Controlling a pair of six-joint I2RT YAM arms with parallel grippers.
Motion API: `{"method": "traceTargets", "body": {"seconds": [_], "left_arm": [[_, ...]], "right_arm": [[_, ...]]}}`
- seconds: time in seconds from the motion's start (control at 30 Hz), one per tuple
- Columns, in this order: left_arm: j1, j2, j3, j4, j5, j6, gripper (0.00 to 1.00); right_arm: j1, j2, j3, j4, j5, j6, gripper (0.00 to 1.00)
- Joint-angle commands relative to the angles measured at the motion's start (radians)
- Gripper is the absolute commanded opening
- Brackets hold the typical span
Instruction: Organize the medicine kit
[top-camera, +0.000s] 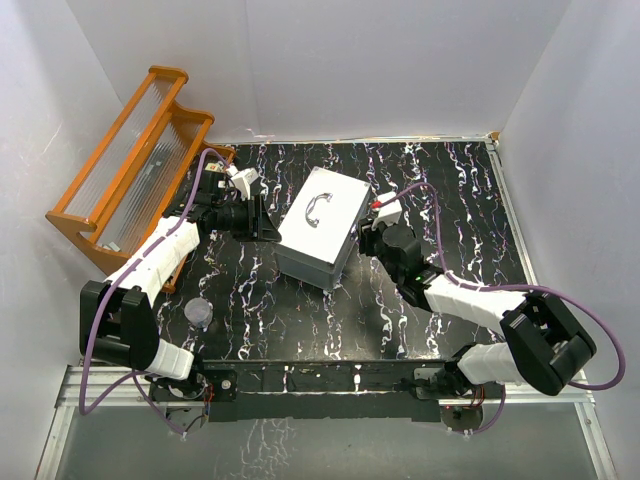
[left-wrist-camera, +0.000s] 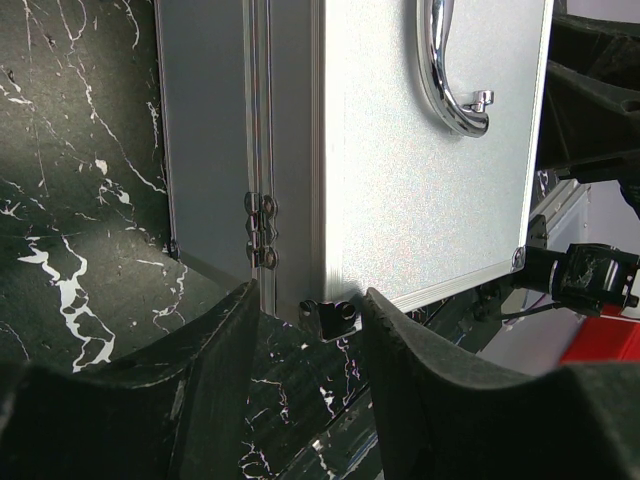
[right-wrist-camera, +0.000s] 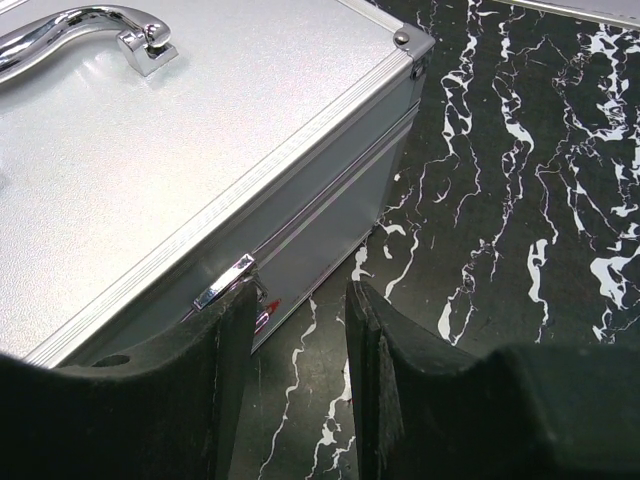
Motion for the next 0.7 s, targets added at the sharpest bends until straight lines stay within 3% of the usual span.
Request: {"method": "traceTargets", "body": {"seconds": [0.0,0.3,0.67], "left_arm": [[-0.002,0.0,0.002,-0.035,-0.001,0.017,0.44],[-0.003,0.016,0.006,-0.031,0.019,0.011,0.46],[-0.003,0.028,0.007,-0.031,0.031,0.001,0.46]], "right_arm": [[0.001,-0.016,0.033,0.036,-0.088,0.051,0.4],[-0.012,-0.006,0.059,0.015,-0.139,0.147,0.4],[-0.027,-0.032,0.11,0.026,-0.093,0.196,0.4]]}}
